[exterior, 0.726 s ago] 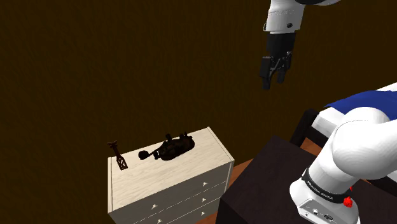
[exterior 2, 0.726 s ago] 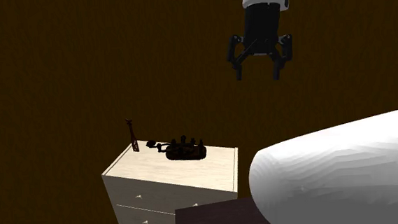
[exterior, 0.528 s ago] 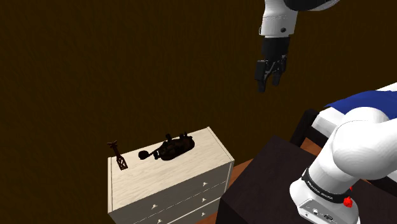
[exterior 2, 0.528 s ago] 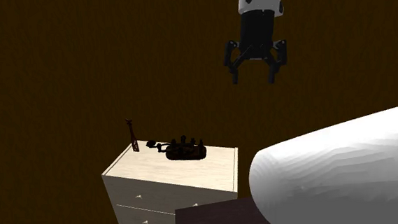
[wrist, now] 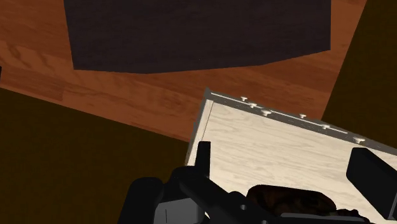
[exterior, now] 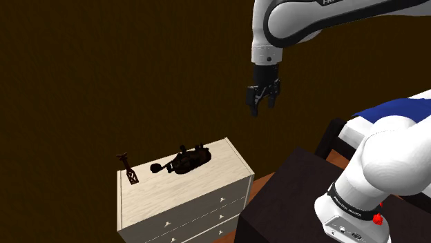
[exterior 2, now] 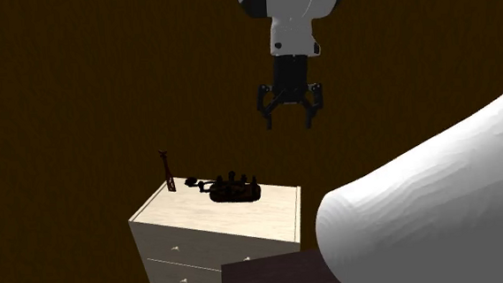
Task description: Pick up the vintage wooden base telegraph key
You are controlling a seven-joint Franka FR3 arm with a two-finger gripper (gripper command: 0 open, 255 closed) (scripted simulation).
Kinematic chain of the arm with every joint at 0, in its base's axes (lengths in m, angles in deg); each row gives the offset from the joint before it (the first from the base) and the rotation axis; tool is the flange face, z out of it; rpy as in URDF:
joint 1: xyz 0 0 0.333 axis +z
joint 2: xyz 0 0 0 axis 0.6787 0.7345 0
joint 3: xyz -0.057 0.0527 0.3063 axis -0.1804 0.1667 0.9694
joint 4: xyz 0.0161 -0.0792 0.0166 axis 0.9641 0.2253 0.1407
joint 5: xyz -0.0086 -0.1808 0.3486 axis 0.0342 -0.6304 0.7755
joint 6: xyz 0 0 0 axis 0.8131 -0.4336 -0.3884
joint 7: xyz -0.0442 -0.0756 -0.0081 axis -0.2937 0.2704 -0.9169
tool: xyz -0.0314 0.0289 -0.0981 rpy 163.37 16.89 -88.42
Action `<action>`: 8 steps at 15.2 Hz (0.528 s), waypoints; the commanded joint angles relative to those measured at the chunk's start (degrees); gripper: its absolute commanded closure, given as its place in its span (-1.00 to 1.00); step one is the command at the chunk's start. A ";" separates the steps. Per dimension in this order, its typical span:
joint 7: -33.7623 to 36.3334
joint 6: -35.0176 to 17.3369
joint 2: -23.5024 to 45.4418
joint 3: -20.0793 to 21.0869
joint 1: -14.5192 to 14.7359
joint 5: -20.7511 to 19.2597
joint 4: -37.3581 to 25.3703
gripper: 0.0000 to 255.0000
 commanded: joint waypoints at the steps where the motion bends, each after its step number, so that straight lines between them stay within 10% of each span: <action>1: 0.79 -3.32 3.72 0.84 0.37 0.46 -0.49 -1.00; 8: 3.95 -13.95 18.62 3.76 1.66 1.16 -4.78 -1.00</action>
